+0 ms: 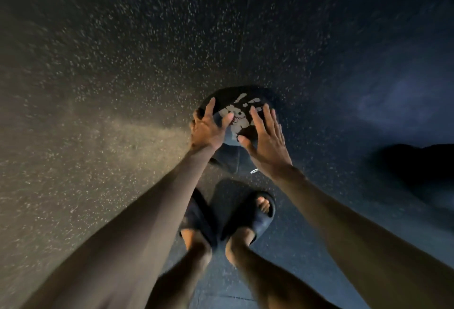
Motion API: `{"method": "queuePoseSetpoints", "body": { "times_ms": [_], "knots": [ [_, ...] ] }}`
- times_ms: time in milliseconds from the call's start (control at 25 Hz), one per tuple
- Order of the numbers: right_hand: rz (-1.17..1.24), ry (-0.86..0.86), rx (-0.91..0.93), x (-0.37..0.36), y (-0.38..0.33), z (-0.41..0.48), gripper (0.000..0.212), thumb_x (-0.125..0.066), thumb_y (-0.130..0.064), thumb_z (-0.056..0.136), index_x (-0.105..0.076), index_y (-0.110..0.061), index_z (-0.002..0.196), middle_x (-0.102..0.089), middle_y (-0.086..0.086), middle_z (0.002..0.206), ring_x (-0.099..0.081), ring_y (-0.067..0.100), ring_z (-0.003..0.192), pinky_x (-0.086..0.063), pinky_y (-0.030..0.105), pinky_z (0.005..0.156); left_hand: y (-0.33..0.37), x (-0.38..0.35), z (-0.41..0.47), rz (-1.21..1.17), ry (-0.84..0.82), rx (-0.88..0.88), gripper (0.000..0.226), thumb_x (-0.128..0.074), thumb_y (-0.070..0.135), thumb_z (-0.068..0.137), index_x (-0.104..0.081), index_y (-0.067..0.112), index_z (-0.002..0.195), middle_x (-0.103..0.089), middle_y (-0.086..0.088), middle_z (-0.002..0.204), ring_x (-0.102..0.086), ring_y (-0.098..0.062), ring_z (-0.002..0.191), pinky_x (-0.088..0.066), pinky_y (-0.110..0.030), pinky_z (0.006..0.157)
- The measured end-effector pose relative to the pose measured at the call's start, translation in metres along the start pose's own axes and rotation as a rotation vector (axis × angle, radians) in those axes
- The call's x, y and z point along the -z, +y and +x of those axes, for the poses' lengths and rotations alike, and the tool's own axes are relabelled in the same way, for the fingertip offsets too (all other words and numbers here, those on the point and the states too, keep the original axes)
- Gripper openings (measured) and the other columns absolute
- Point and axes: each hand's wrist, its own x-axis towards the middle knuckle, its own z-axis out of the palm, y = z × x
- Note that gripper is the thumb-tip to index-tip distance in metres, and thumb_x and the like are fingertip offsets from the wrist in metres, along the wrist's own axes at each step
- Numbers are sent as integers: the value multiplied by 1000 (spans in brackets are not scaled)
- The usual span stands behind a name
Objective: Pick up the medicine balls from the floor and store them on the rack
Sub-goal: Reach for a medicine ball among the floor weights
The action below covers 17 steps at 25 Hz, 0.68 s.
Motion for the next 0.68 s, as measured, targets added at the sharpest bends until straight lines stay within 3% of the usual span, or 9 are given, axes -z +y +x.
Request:
{"method": "queuePoseSetpoints", "body": {
  "times_ms": [120, 240, 320, 400, 480, 560, 680],
  "knots": [
    [-15, -2, -40, 13, -14, 51, 72, -36, -61, 101, -9, -32, 162, 4, 6, 170, 8, 26, 156, -3, 56, 125, 21, 21, 43, -50, 90, 68, 60, -41, 60, 97, -36, 27, 148, -43, -18, 146, -40, -40, 135, -39, -51, 106],
    [-9, 39, -142, 21, -44, 114, 65, -32, -62, 102, -20, -35, 160, -8, 4, 170, -1, 26, 156, -7, 58, 123, 11, 40, 47, -115, 238, -248, 61, -36, 54, 97, -41, 17, 146, -46, -15, 144, -41, -33, 133, -36, -47, 112],
    [-18, 36, -238, 26, -65, 161, 62, -32, -61, 102, -27, -34, 157, -17, 5, 168, -8, 28, 155, -9, 61, 121, -2, 40, 33, -74, 218, -349, 69, -34, 58, 95, -28, 22, 154, -30, -16, 156, -29, -32, 143, -27, -47, 119],
    [34, 15, -301, 39, -87, 205, 61, -37, -58, 102, -33, -27, 155, -29, 11, 162, -19, 32, 151, -14, 60, 120, -9, 44, 31, -31, 180, -306, 76, -35, 65, 95, -11, 31, 158, -11, -15, 165, -13, -31, 151, -17, -50, 121],
    [95, 25, -295, 55, -101, 228, 58, -44, -51, 102, -37, -22, 152, -39, 15, 154, -31, 34, 145, -23, 54, 119, -1, 68, 61, -82, 106, -267, 78, -38, 65, 95, -7, 33, 159, -4, -13, 166, -6, -30, 153, -14, -49, 121],
    [113, 59, -218, 66, -105, 222, 57, -46, -46, 103, -37, -22, 153, -38, 12, 155, -33, 32, 144, -28, 50, 118, 6, 95, 103, -142, 26, -200, 76, -40, 66, 95, -11, 34, 158, -11, -12, 166, -10, -30, 153, -16, -49, 122],
    [0, 83, -96, 62, -105, 187, 66, -39, -54, 103, -17, -30, 160, -11, 5, 169, -15, 29, 153, -21, 51, 122, 32, 132, 168, -234, -35, -27, 72, -37, 68, 95, -21, 36, 157, -34, -14, 157, -32, -35, 144, -32, -46, 116]
  ]
}}
